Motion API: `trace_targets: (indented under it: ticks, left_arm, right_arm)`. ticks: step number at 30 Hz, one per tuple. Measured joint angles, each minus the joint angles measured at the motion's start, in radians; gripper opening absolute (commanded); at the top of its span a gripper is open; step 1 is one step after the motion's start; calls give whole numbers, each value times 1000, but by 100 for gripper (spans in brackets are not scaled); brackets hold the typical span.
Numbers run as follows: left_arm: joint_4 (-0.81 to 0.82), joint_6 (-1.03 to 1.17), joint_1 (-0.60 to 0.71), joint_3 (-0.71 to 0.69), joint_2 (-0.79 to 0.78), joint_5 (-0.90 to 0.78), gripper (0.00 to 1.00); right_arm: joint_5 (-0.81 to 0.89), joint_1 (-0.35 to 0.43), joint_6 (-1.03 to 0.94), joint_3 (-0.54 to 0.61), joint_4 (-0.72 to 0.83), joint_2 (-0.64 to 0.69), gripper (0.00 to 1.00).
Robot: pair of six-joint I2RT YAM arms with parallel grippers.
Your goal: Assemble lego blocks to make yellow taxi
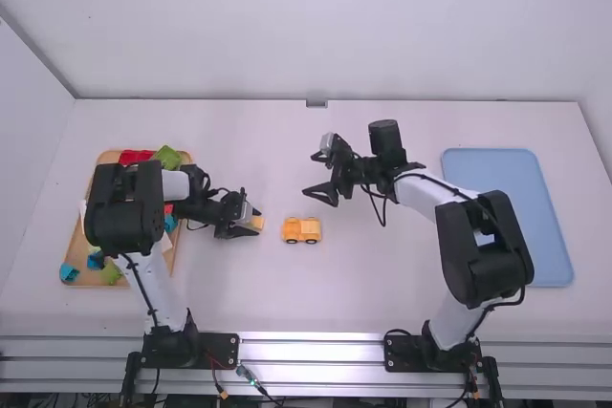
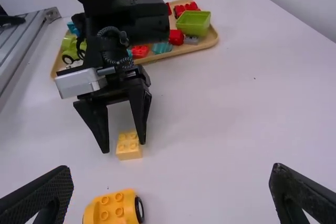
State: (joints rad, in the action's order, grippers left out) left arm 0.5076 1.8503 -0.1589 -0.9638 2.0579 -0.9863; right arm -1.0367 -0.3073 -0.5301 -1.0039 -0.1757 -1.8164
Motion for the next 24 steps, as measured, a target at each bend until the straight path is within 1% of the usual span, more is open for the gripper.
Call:
trace_targets:
  ticks: [5,7,10,13,16,19,21,22,24]
  left_arm:
    - [-4,-7,0,0,0,11,43]
    - [-18,-24,0,0,0,16,38]
    - [-35,-57,0,0,0,23,36]
    - [-37,-72,0,0,0,22,32]
    - [-44,-79,0,0,0,21,32]
    - [-52,-82,0,0,0,18,37]
    - [-55,-82,0,0,0,17,37]
    - [-54,-83,0,0,0,13,40]
    - [-50,-82,0,0,0,-4,41]
  right_arm:
    - [0,0,-1,0,0,0,99]
    - [-1,0,0,0,0,0,99]
    - [-1,0,1,0,0,0,99]
    - [-1,0,0,0,-1,0,99]
    - [-1,0,1,0,-1,0,99]
    - [0,0,-1,0,0,0,99]
    - [-1,0,0,0,0,0,99]
    - [-1,0,-2,0,1,0,99]
    - [-1,0,-14,0,14,0,99]
